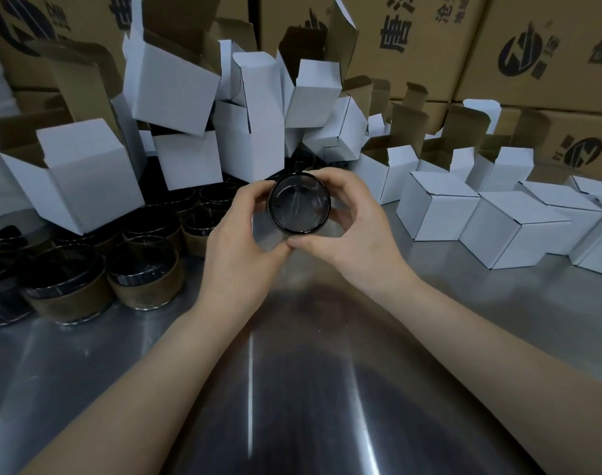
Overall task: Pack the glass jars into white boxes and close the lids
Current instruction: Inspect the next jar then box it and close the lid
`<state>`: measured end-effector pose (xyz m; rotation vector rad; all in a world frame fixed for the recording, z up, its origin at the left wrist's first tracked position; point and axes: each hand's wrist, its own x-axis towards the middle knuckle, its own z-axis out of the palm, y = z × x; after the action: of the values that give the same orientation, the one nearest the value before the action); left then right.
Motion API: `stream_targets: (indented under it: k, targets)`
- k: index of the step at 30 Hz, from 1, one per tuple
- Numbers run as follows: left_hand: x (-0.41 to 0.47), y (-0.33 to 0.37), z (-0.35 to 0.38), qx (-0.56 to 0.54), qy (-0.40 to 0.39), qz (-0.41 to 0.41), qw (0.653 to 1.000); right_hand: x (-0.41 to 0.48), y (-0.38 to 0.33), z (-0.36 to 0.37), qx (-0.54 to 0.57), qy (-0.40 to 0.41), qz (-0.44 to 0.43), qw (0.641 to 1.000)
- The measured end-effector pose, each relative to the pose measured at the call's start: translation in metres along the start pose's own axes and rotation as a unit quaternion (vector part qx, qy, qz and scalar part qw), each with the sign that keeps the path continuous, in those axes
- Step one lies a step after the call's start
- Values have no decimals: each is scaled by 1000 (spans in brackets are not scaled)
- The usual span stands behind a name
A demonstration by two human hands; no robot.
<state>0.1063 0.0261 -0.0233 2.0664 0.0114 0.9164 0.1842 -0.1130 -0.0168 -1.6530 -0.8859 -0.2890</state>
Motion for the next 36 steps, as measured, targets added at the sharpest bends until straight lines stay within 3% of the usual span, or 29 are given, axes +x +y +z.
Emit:
stream_targets:
  k: [12,17,21,27,36]
  targets:
    - [-4,-3,3,-57,-54,-31,996,1,-6,-6,99,-38,88,990]
    - [-3,-2,3,-20,-73,-22,997,0,-5,-5,56,-50,89,993]
    - [0,3,0,42,-54,45,997,1,-2,-7,27,-42,81,996]
    - [0,9,1,128,-51,73,988,1,-2,-5,-6,-35,79,996]
    - [-2,11,2,113,-31,44,992,-3,-8,-1,-72,-18,40,996]
